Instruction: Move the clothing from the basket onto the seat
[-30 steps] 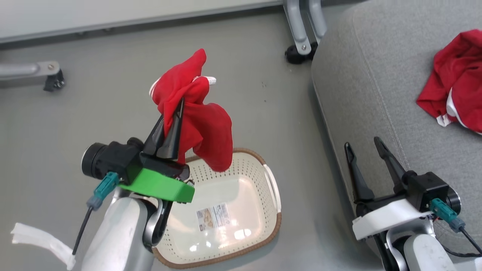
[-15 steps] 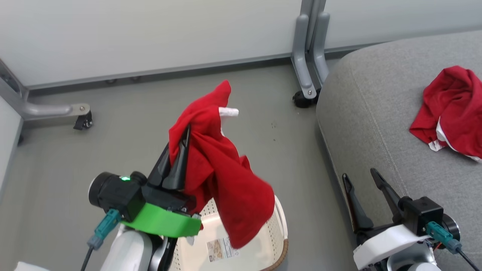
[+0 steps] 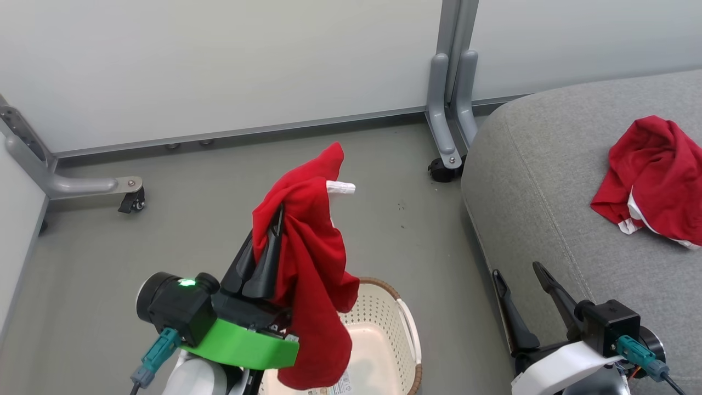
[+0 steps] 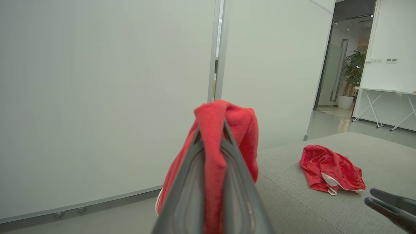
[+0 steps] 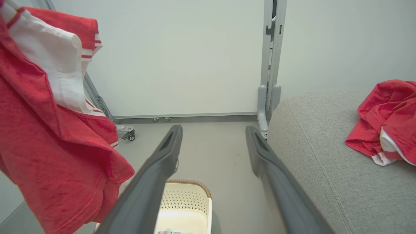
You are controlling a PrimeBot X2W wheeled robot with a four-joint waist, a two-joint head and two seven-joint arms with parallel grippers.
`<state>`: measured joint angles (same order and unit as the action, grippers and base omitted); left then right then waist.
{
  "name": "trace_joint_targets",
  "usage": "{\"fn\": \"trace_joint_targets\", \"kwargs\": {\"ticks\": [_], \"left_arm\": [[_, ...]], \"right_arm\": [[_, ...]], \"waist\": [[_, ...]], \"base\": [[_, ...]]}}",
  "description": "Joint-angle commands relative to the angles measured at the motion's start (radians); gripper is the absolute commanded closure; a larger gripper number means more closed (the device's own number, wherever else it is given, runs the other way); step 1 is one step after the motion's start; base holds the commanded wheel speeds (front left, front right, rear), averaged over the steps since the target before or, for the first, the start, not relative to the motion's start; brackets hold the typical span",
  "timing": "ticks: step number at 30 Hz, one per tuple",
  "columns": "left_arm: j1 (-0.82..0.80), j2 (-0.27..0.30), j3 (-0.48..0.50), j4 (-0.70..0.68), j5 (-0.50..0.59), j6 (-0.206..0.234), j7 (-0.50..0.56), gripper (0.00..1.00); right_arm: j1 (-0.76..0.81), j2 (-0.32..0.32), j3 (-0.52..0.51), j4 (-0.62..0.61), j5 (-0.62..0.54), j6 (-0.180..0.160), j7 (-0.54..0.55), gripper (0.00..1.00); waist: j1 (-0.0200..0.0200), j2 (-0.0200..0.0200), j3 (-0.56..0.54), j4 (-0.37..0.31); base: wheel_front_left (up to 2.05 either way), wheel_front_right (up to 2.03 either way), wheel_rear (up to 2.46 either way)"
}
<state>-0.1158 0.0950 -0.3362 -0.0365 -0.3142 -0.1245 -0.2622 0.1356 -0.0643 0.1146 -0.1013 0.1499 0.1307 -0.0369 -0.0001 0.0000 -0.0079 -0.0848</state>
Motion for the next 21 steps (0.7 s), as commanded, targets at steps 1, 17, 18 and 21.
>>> {"fn": "trace_joint_targets", "kwargs": {"ticks": [1, 17, 18, 21], "left_arm": [[0.008, 0.002, 0.000, -0.006, 0.005, -0.006, -0.003, 1.00], [-0.015, -0.001, -0.007, -0.003, 0.006, -0.006, -0.003, 1.00], [-0.017, -0.002, -0.011, -0.004, 0.006, -0.006, -0.003, 1.00], [-0.027, -0.003, -0.023, -0.005, 0.006, -0.007, -0.004, 1.00]], "right_arm": [[0.009, 0.002, 0.000, -0.005, 0.006, 0.000, 0.000, 0.00], [-0.037, -0.025, 0.065, 0.010, 0.031, 0.000, 0.009, 0.00], [-0.049, -0.028, 0.085, 0.016, 0.043, 0.000, 0.008, 0.00], [-0.094, -0.036, 0.163, 0.041, 0.077, 0.000, 0.005, 0.00]], "waist": [[0.0001, 0.0000, 0.002, 0.002], [0.0001, 0.0000, 0.011, 0.013], [0.0001, 0.0000, 0.013, 0.016], [0.0001, 0.0000, 0.022, 0.027]], "base": [[0.00, 0.00, 0.00], [0.00, 0.00, 0.00], [0.00, 0.00, 0.00], [0.00, 0.00, 0.00]]}}
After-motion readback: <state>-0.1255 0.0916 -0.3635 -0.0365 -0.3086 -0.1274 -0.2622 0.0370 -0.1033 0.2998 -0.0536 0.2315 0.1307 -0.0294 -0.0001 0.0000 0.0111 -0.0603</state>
